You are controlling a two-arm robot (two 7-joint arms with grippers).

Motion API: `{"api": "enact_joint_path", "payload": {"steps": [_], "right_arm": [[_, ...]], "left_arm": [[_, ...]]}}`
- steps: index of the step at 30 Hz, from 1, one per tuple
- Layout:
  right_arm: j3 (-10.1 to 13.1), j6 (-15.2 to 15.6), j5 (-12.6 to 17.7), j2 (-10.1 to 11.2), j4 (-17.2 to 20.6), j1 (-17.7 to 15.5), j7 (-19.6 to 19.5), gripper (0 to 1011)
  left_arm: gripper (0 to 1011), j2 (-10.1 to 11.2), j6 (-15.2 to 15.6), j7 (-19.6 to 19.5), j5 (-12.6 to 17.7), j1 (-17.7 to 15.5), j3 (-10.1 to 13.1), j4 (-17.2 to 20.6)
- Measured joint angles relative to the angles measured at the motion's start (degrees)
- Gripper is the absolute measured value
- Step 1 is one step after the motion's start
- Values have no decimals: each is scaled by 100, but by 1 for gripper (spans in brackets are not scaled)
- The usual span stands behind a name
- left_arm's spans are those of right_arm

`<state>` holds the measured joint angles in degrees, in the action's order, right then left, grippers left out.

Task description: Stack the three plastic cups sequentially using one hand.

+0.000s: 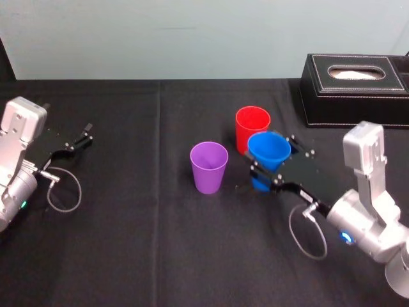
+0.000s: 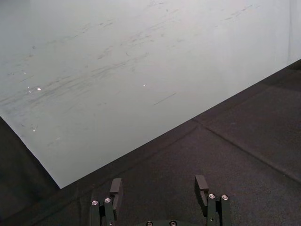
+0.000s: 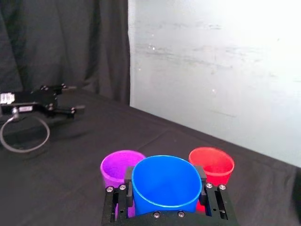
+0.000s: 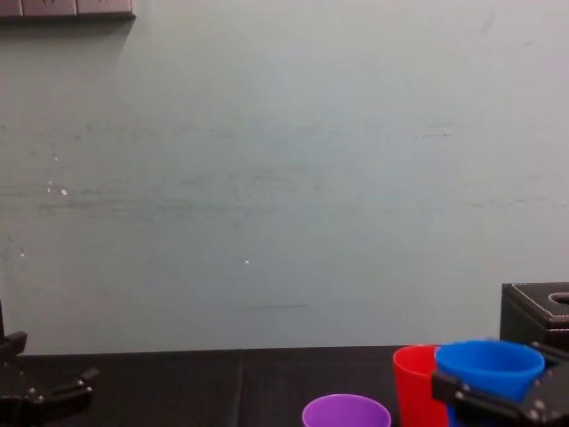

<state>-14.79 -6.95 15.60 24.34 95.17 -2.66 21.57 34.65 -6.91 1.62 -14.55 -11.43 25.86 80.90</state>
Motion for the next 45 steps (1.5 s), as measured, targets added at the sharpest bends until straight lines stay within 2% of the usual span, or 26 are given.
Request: {"api": "enact_joint_path", "payload": {"steps": [13, 20, 30, 45], "right_arm": [[65, 402, 257, -301, -326, 715, -17, 750], [-28, 500, 271, -454, -612, 1144, -68, 750], [-121, 349, 164, -778, -1384, 1735, -198, 750], [-137, 49, 43, -1020, -1983, 2059, -211, 750]], "left_arm": [[1005, 0, 0, 0, 0, 0, 0, 0], [1005, 0, 0, 0, 0, 0, 0, 0], [1005, 0, 0, 0, 0, 0, 0, 0], [1005, 0, 0, 0, 0, 0, 0, 0]]}}
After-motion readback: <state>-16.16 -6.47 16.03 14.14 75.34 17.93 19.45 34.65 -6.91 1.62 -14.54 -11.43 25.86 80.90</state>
